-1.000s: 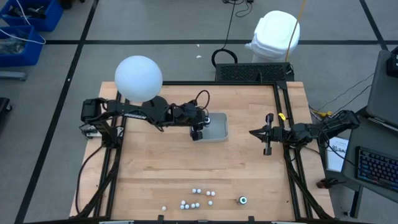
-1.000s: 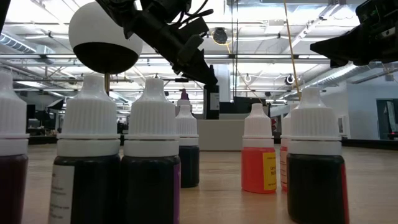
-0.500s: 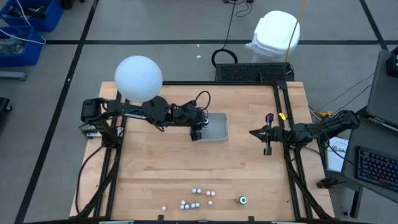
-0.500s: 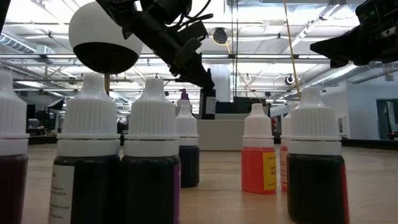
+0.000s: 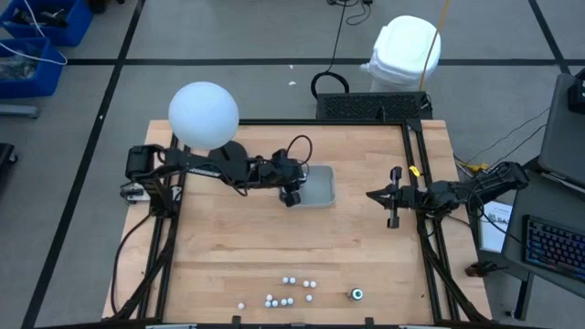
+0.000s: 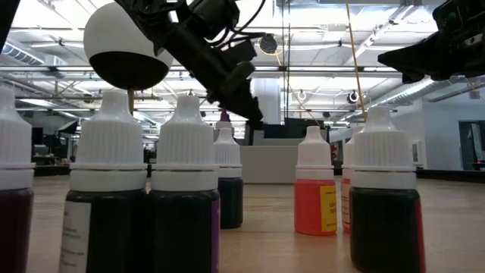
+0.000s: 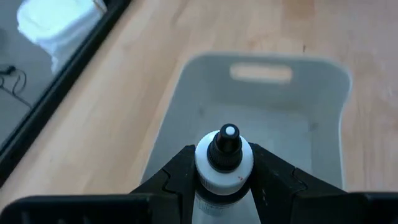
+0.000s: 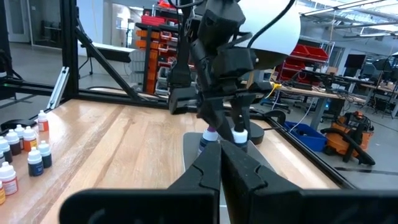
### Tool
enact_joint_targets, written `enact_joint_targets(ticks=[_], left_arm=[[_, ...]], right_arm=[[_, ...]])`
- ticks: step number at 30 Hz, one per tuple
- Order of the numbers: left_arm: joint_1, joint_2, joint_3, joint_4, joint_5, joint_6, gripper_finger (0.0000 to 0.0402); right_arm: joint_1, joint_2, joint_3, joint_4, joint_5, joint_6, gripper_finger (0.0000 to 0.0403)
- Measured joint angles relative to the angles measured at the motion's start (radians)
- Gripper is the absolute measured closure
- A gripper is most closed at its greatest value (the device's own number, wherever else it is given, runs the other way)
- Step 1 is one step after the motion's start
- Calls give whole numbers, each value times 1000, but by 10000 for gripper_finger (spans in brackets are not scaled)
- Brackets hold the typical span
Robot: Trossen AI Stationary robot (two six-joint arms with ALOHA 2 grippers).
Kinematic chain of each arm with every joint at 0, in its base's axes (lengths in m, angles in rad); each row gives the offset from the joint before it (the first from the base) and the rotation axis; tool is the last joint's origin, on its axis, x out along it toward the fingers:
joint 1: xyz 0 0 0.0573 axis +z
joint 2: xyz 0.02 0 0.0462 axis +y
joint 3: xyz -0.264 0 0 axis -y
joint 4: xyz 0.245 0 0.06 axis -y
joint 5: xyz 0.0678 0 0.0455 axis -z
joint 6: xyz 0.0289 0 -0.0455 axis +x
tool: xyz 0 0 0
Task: Pick & Place food coloring
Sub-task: Put the large black food coloring bottle into the gray bin
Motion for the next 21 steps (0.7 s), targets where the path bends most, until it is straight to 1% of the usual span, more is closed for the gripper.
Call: enact_joint_targets(ticks=[2,5,8,15,21], left_arm=[[0,3,-1,-22,-4,-13,277],[-1,16,0,-2,-19,-29,277],[-1,19,-1,-16,-26,-54,277],[-12,18,-1,-35,-136,-154,277],[-29,18,-1,-33,-155,-182,277]], right_arm=[[0,3,0,4,0,0,403],[0,6,0,2,0,0,403],[0,9,0,1,0,0,403],[0,9,0,3,0,0,403],[0,9,0,3,0,0,403]])
